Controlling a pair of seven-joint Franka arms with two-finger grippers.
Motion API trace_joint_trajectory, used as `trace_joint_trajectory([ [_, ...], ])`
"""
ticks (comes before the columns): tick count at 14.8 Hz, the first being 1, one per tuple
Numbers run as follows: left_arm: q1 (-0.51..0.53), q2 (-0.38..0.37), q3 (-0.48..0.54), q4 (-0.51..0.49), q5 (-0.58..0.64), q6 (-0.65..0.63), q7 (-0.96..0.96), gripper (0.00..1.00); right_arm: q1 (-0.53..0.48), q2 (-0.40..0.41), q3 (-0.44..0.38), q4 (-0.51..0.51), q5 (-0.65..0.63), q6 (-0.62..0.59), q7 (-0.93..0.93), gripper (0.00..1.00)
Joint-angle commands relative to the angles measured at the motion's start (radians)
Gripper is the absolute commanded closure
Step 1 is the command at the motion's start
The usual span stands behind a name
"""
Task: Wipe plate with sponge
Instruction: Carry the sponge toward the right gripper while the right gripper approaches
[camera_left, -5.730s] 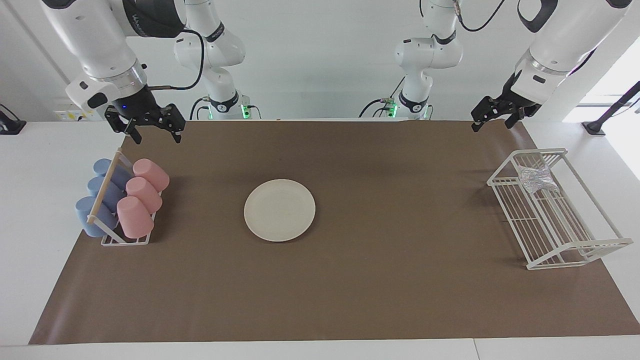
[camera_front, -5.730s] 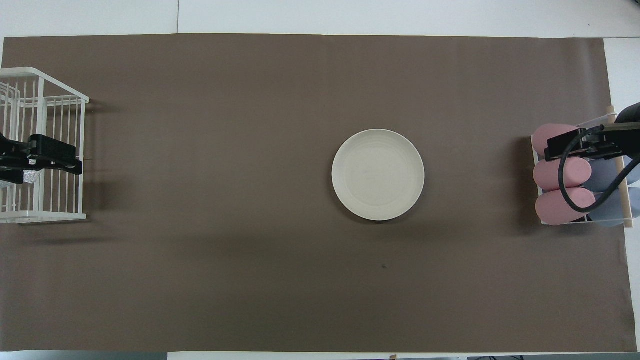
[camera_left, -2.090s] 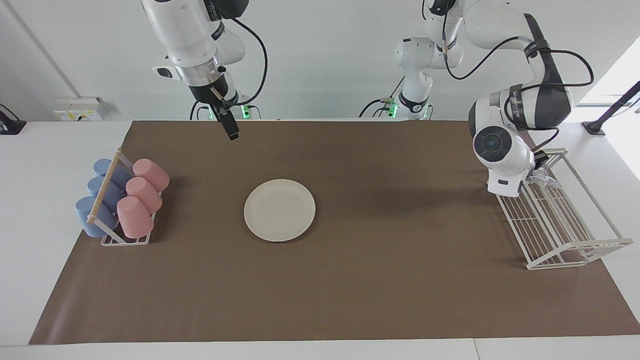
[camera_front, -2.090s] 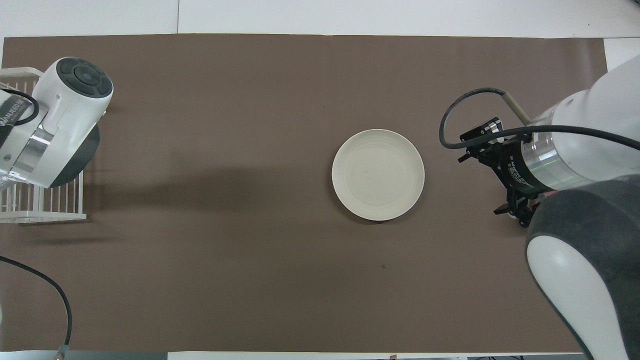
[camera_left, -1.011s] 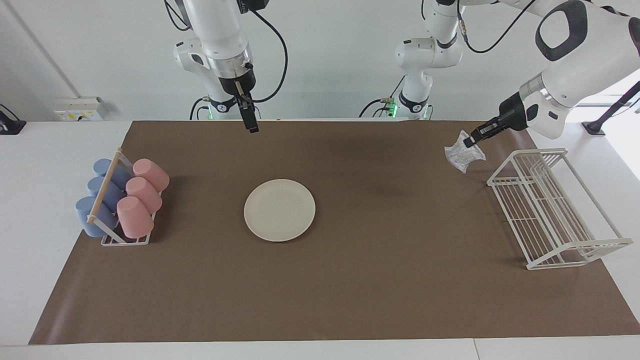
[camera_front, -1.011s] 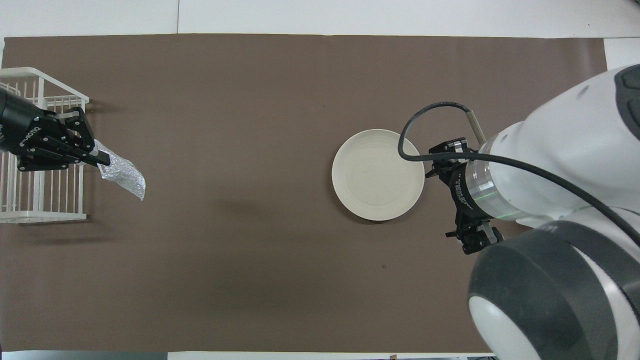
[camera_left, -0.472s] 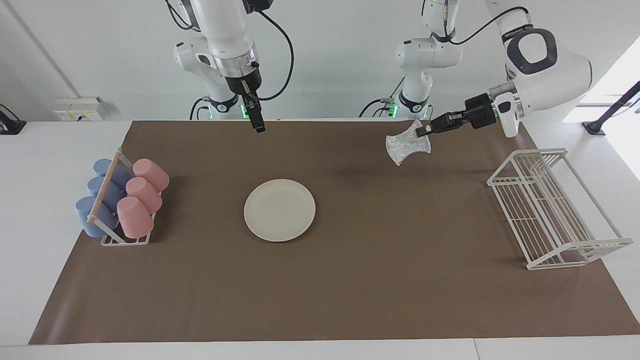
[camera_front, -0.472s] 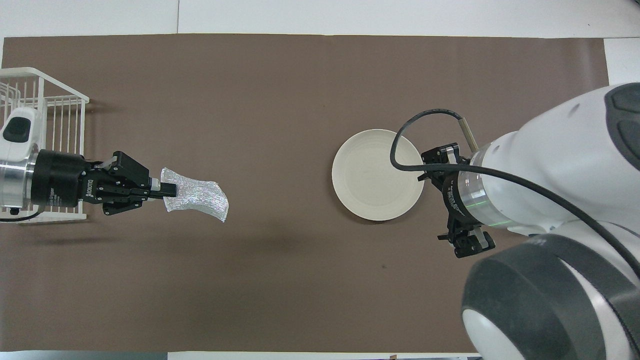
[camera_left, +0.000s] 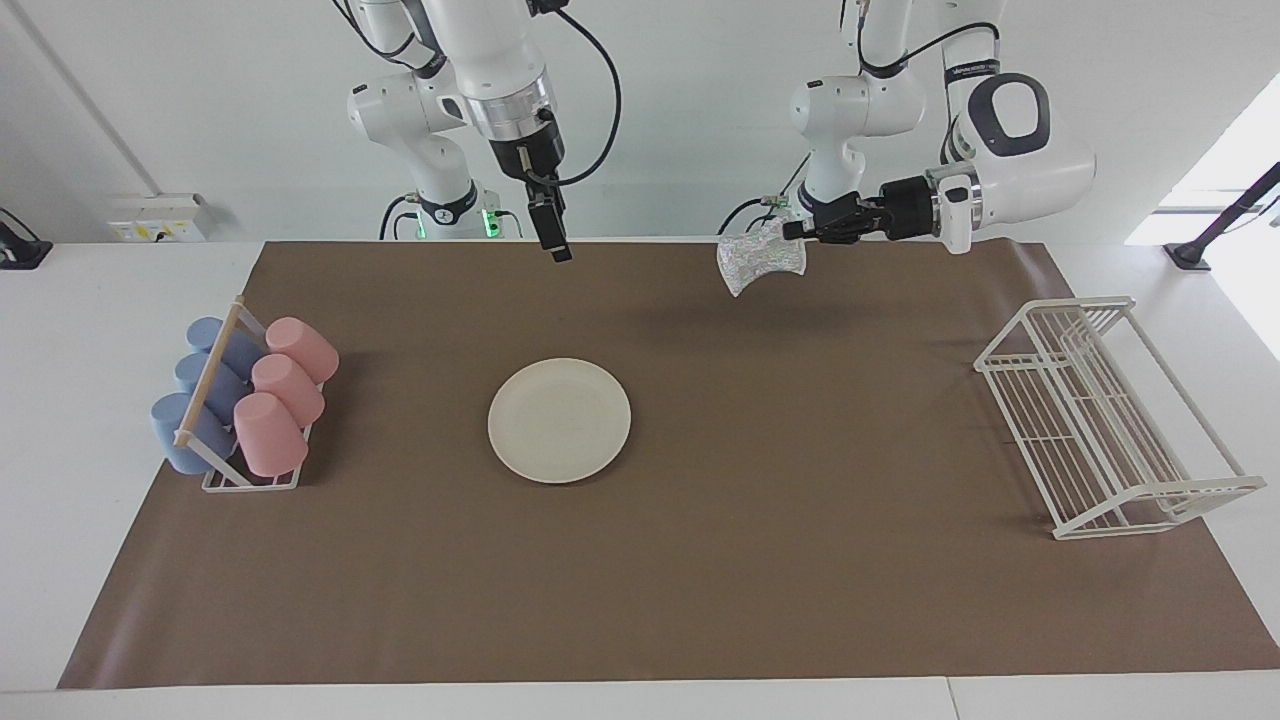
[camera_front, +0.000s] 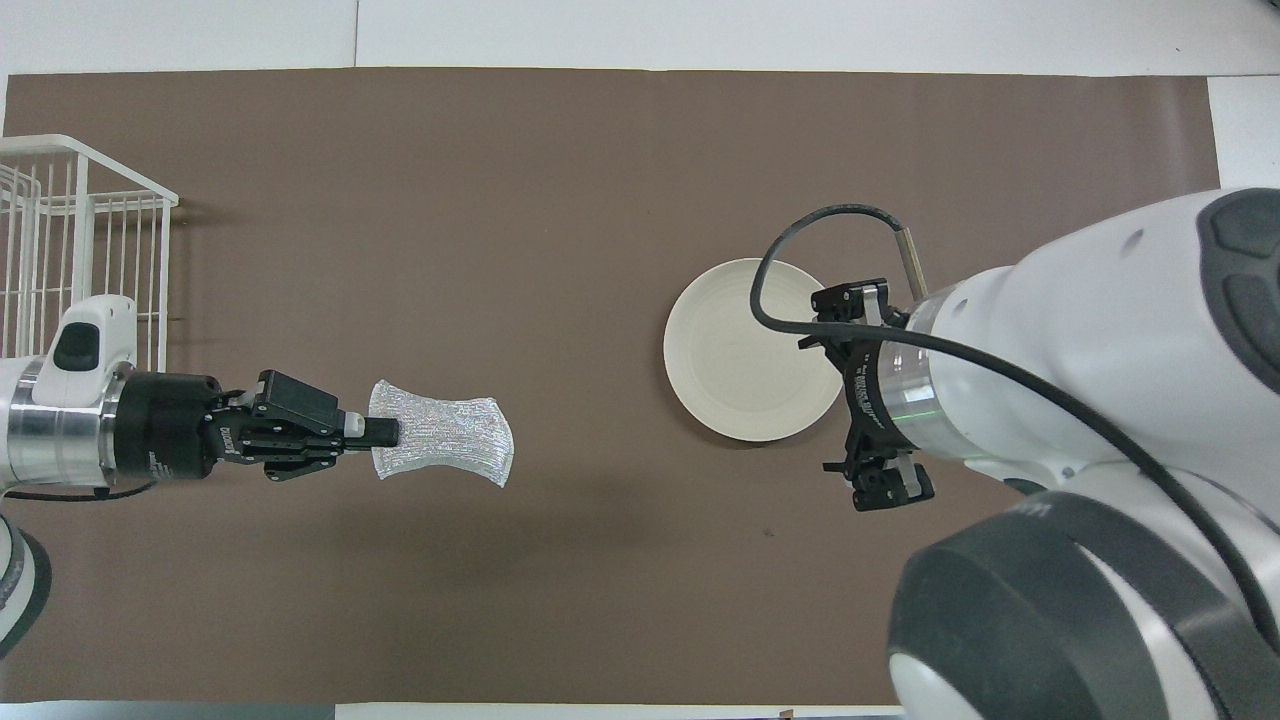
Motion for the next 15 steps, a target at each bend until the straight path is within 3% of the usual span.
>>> trace_joint_trajectory([
  [1, -0.038, -0.016, 0.011, -0.055, -0.057, 0.004, 0.135, 1.0, -0.003, -0.024, 0.044, -0.053, 0.016, 0.071, 0.097, 0.0],
  [4, -0.047, -0.007, 0.01, -0.06, -0.122, -0.002, 0.16, 1.0, 0.014, -0.05, 0.05, -0.095, 0.014, 0.019, 0.057, 0.0],
  [11, -0.084, -0.008, 0.011, -0.063, -0.125, 0.004, 0.16, 1.0, 0.14, -0.029, 0.053, -0.149, 0.031, 0.306, 0.247, 0.0],
  [15, -0.083, -0.008, 0.013, -0.063, -0.125, -0.008, 0.158, 1.0, 0.181, -0.028, 0.053, -0.177, 0.031, 0.33, 0.311, 0.0],
])
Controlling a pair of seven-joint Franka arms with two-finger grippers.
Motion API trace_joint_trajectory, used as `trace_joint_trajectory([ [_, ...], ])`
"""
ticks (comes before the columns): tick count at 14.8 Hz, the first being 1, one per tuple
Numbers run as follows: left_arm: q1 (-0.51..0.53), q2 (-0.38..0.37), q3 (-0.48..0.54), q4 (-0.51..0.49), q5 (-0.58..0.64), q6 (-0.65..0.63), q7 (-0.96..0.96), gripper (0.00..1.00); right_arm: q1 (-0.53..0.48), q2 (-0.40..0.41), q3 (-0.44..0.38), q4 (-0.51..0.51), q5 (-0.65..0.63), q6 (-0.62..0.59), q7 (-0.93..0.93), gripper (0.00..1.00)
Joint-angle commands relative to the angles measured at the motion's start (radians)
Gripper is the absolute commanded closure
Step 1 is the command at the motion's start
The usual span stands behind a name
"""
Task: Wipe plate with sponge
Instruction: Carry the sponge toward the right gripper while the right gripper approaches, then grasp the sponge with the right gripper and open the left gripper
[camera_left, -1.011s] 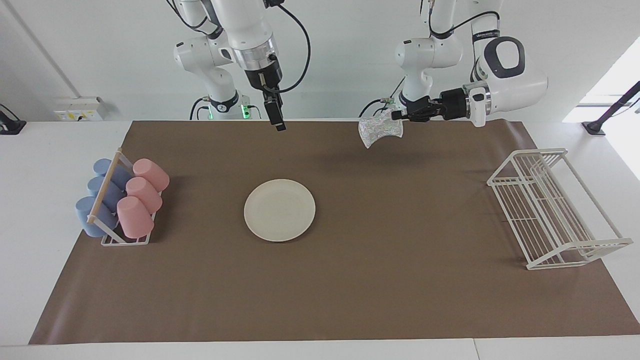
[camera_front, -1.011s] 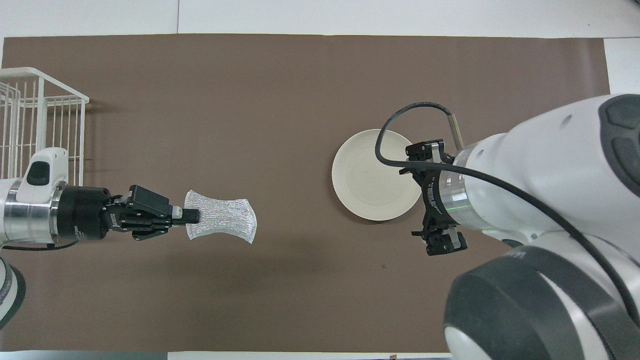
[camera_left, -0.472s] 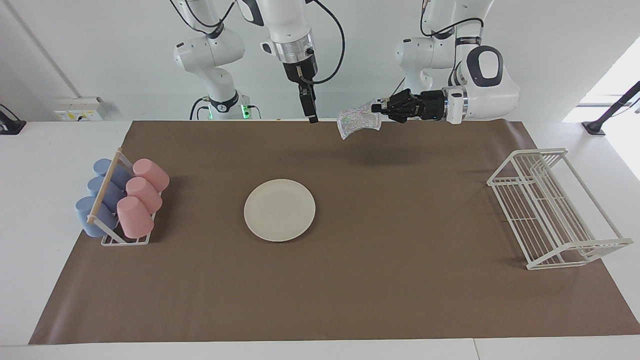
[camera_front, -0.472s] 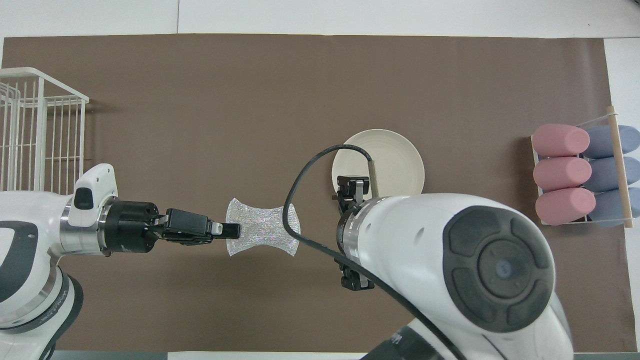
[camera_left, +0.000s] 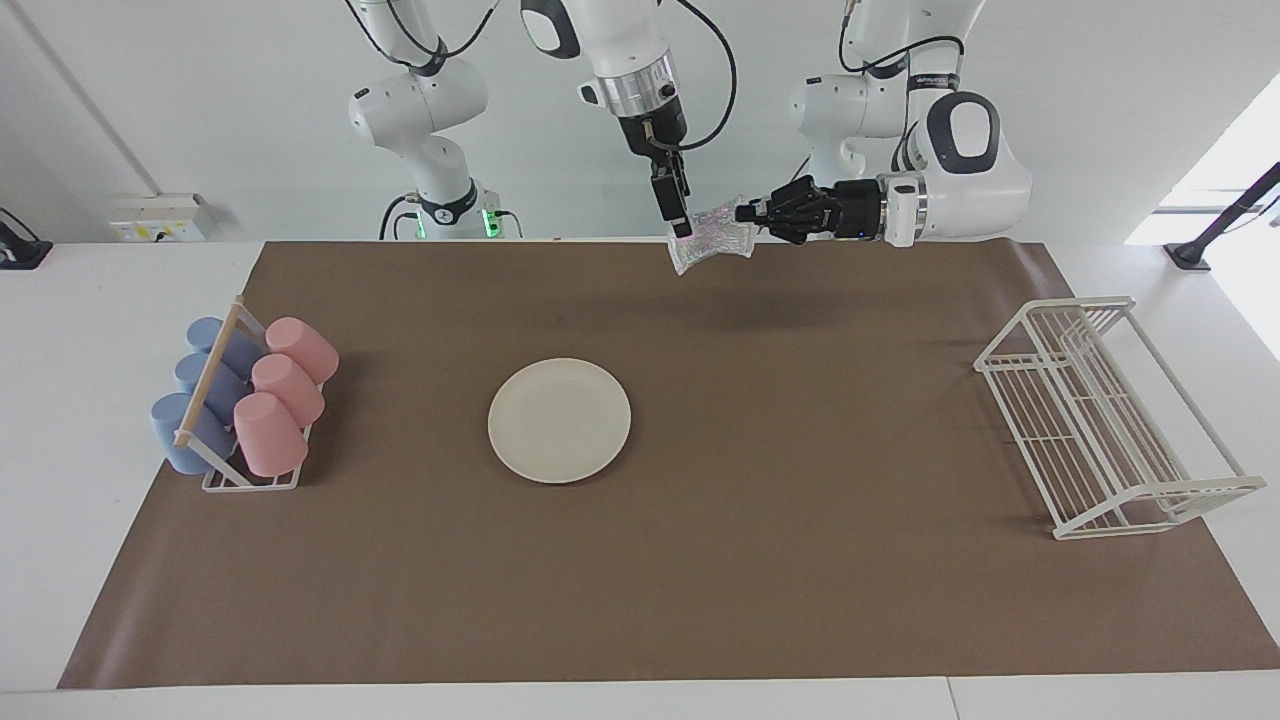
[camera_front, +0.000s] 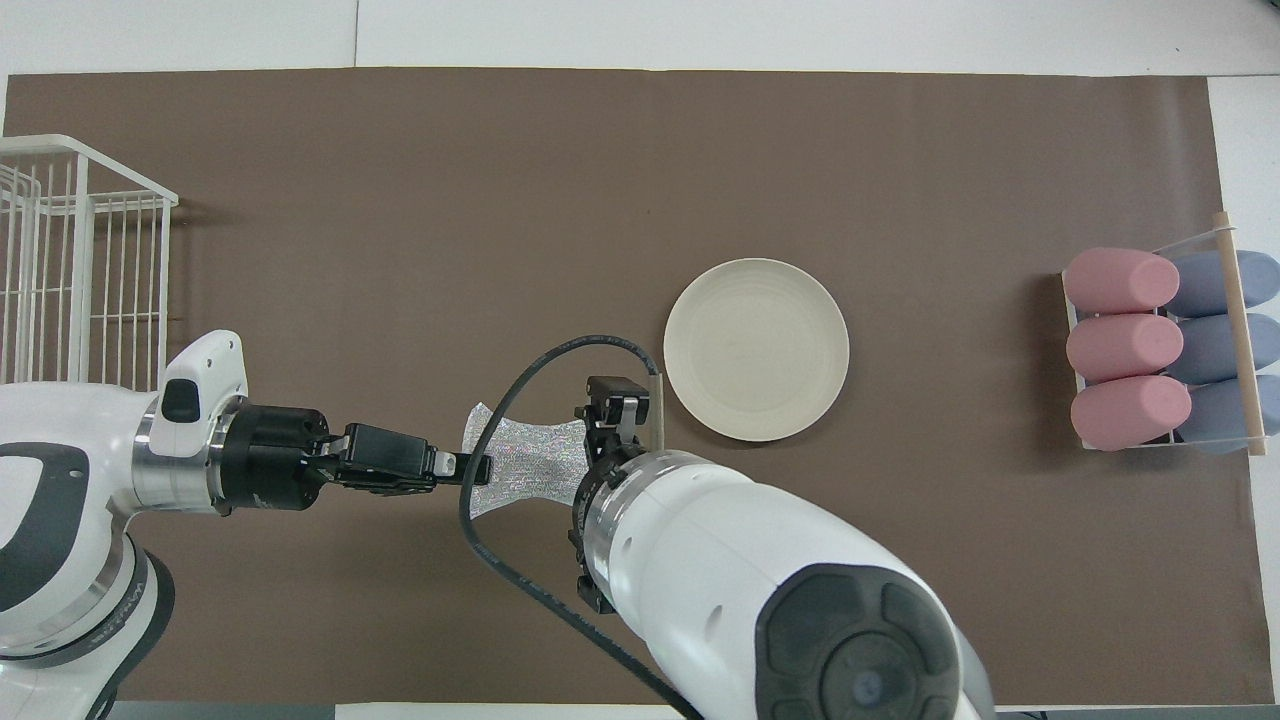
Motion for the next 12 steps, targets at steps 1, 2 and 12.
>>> trace_joint_trajectory([
  [1, -0.014, -0.009, 0.014, -0.019, -0.022, -0.007, 0.018, 1.0, 0.001, -0.015, -0.002, -0.034, 0.023, 0.028, 0.013, 0.0],
  [2, -0.013, -0.009, 0.014, -0.019, -0.022, -0.01, 0.018, 1.0, 0.004, -0.018, -0.002, -0.044, 0.023, 0.028, 0.012, 0.0],
  [12, -0.002, -0.009, 0.015, -0.018, -0.014, -0.046, 0.046, 1.0, 0.015, 0.002, -0.002, -0.058, 0.021, 0.108, -0.031, 0.63],
])
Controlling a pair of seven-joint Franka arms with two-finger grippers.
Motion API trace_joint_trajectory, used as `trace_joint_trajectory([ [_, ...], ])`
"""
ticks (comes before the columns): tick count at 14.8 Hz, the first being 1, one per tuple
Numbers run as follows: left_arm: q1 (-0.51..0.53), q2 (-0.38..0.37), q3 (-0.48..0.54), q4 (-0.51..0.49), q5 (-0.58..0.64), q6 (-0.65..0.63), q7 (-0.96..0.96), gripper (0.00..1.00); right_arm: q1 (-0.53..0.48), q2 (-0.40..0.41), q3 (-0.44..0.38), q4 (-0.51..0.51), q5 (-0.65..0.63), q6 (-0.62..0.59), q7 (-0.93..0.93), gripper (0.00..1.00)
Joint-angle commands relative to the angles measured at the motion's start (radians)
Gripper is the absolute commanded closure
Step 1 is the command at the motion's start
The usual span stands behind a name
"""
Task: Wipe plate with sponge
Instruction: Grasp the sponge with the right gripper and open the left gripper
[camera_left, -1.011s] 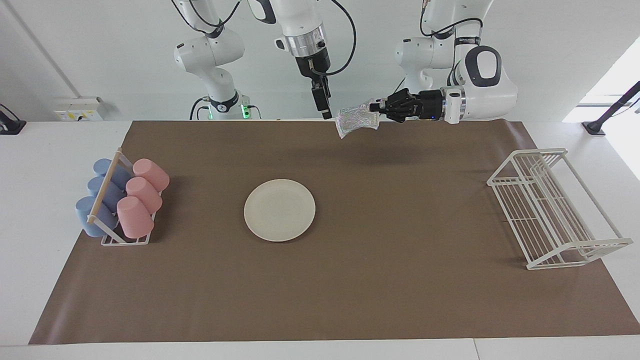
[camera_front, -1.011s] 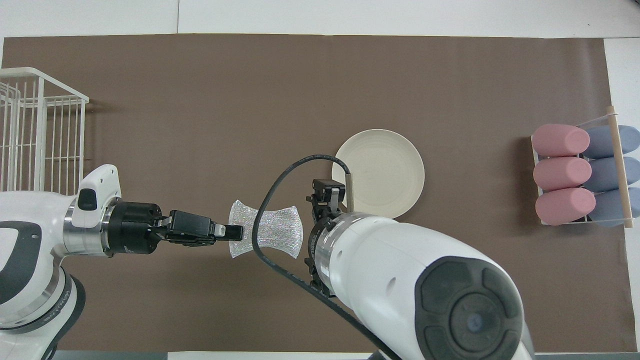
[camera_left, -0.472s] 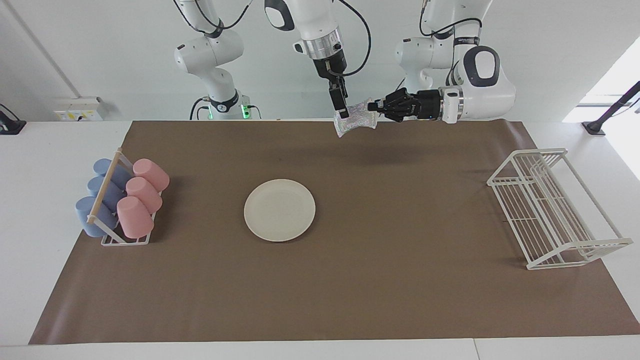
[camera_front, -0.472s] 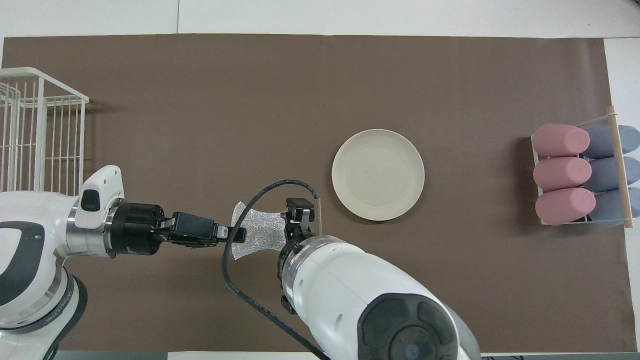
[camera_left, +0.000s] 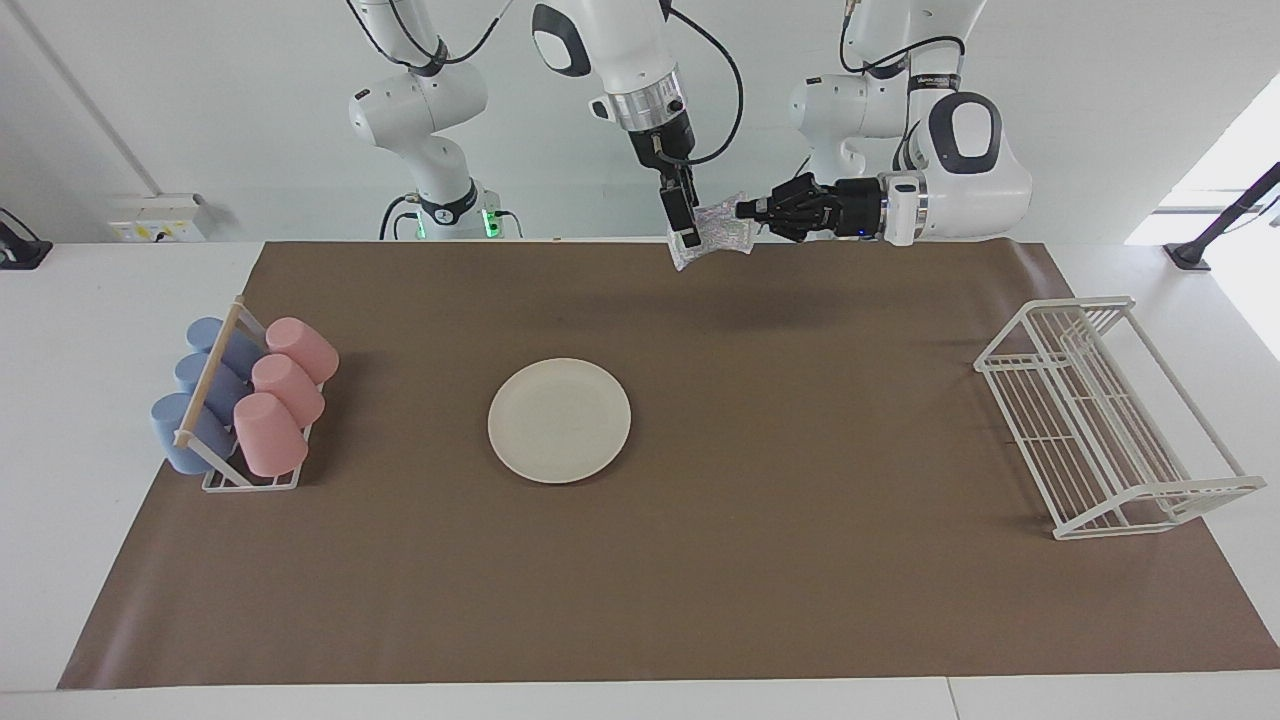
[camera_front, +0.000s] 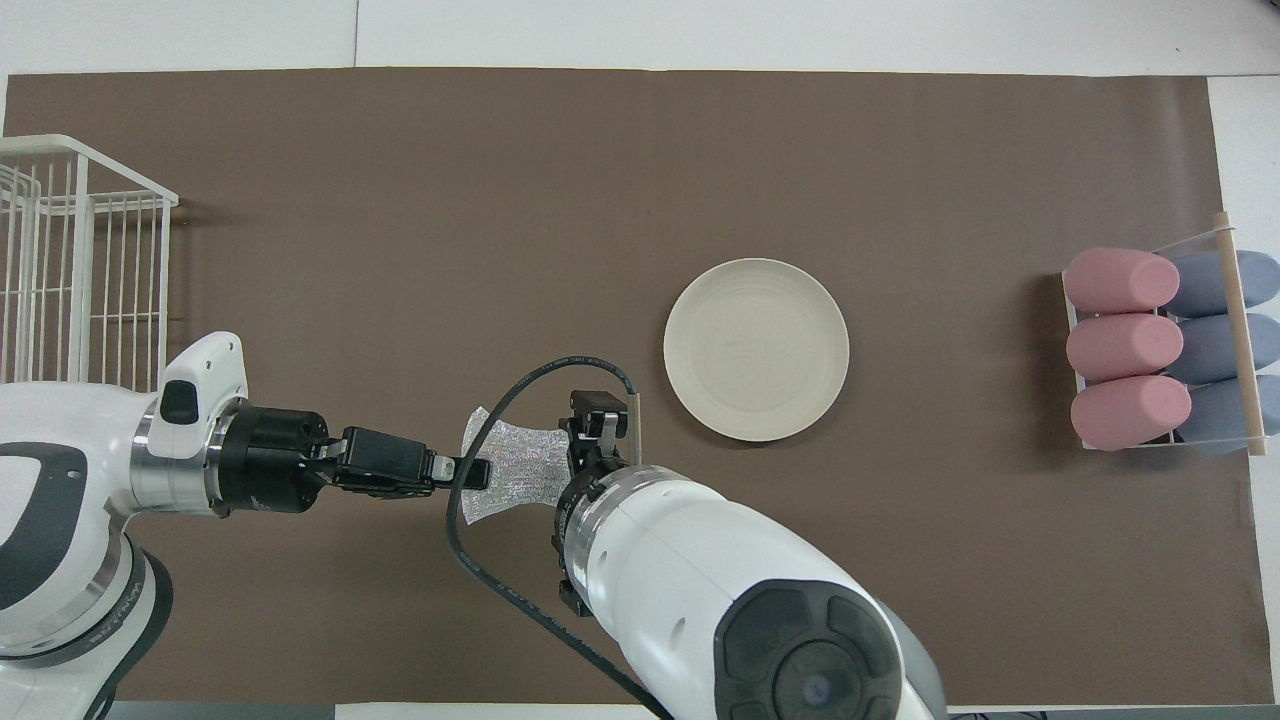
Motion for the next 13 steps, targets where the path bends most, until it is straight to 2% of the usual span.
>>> trace_joint_trajectory([
  [1, -0.002, -0.009, 0.01, -0.017, -0.011, -0.019, 0.043, 1.0, 0.006, -0.005, -0.002, -0.017, 0.021, 0.034, -0.04, 0.78],
  [3, -0.002, -0.009, 0.01, -0.017, -0.006, -0.022, 0.057, 1.0, 0.006, -0.005, -0.002, -0.017, 0.021, 0.034, -0.066, 1.0],
  [12, -0.007, -0.009, 0.008, -0.004, 0.053, -0.032, 0.063, 1.0, 0.005, -0.005, -0.002, -0.015, 0.02, 0.021, -0.123, 1.0],
  [13, -0.011, -0.012, 0.007, 0.001, 0.066, -0.028, 0.053, 0.55, 0.005, -0.005, -0.002, -0.015, 0.02, 0.018, -0.121, 1.0],
])
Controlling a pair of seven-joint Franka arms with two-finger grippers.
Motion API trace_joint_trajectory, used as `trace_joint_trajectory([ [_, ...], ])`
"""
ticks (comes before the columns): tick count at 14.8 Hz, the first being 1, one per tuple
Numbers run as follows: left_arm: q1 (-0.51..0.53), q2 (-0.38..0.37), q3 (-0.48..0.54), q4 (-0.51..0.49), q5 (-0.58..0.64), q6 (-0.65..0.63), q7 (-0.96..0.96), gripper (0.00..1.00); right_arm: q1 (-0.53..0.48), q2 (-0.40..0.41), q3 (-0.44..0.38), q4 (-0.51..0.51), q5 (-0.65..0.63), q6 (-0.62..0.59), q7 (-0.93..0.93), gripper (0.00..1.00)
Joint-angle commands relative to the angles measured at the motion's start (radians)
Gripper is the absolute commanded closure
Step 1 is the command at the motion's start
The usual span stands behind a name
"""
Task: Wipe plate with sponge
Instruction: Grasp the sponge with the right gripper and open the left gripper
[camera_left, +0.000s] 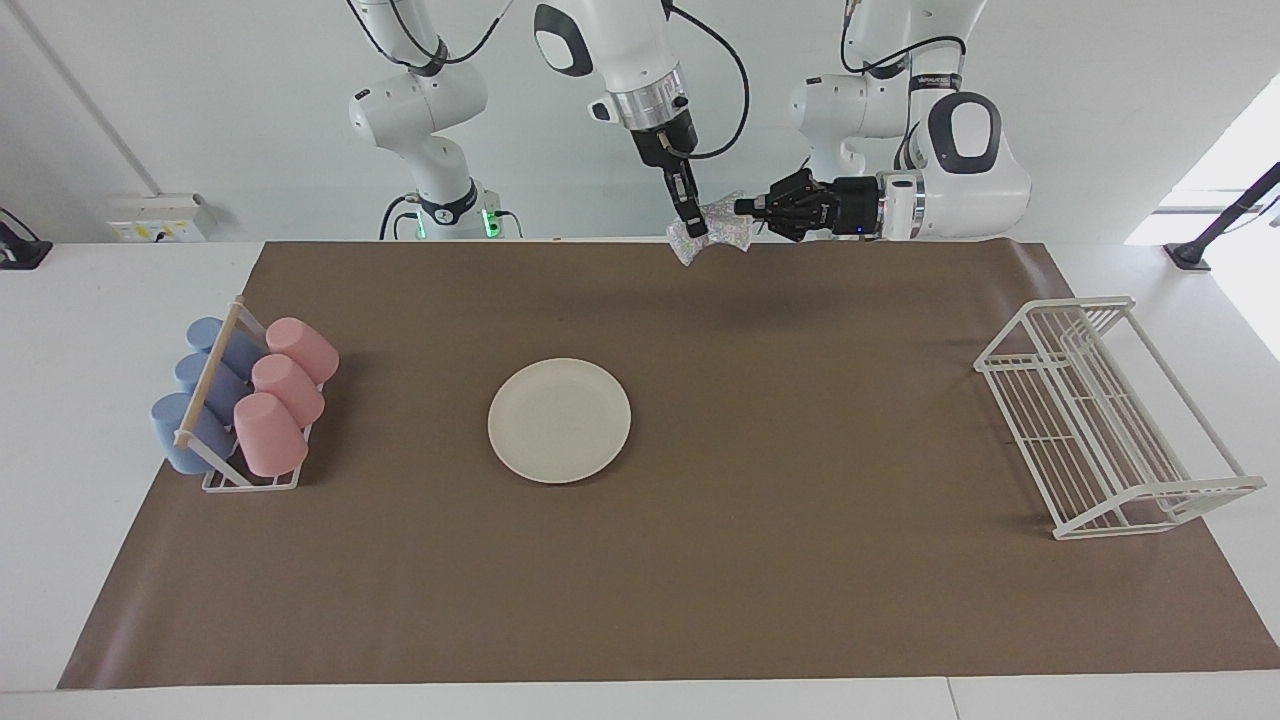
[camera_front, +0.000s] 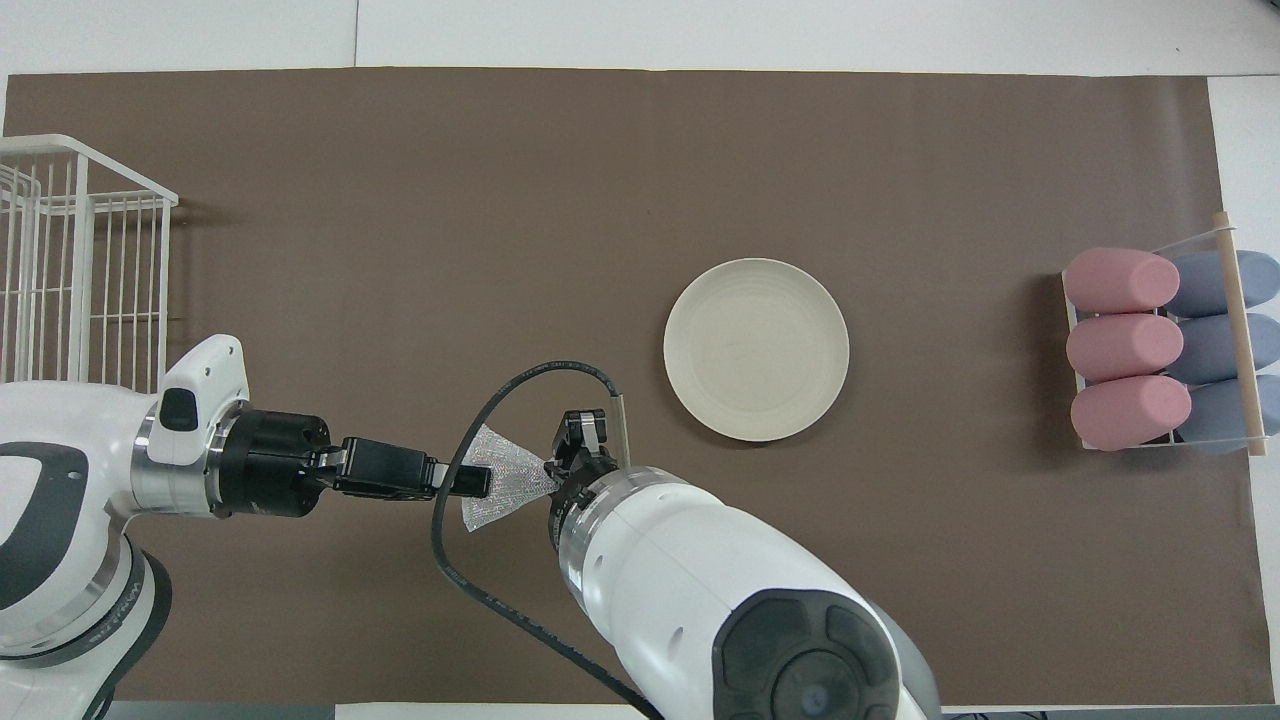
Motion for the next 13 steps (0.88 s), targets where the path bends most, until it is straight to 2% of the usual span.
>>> trace_joint_trajectory([
  [1, -0.011, -0.015, 0.006, 0.002, 0.041, -0.011, -0.011, 0.01, 0.0, -0.005, -0.002, -0.011, 0.02, 0.006, -0.031, 1.0],
  [4, -0.001, -0.021, 0.007, 0.003, 0.089, -0.019, -0.023, 0.0, -0.003, -0.007, -0.004, -0.011, 0.017, 0.003, -0.034, 1.0],
  [6, 0.013, -0.023, 0.007, 0.02, 0.162, -0.022, -0.029, 0.0, -0.015, -0.004, -0.004, -0.011, 0.014, 0.003, -0.058, 1.0],
  [10, 0.071, -0.022, 0.007, 0.103, 0.334, -0.071, -0.126, 0.0, -0.132, 0.031, -0.004, -0.043, 0.014, 0.019, -0.323, 1.0],
  [12, 0.09, -0.02, 0.009, 0.126, 0.401, -0.082, -0.15, 0.0, -0.186, 0.084, -0.004, -0.065, 0.014, 0.042, -0.469, 1.0],
  [13, 0.11, -0.018, 0.009, 0.14, 0.437, -0.088, -0.153, 0.0, -0.206, 0.117, -0.004, -0.088, 0.014, 0.099, -0.52, 1.0],
])
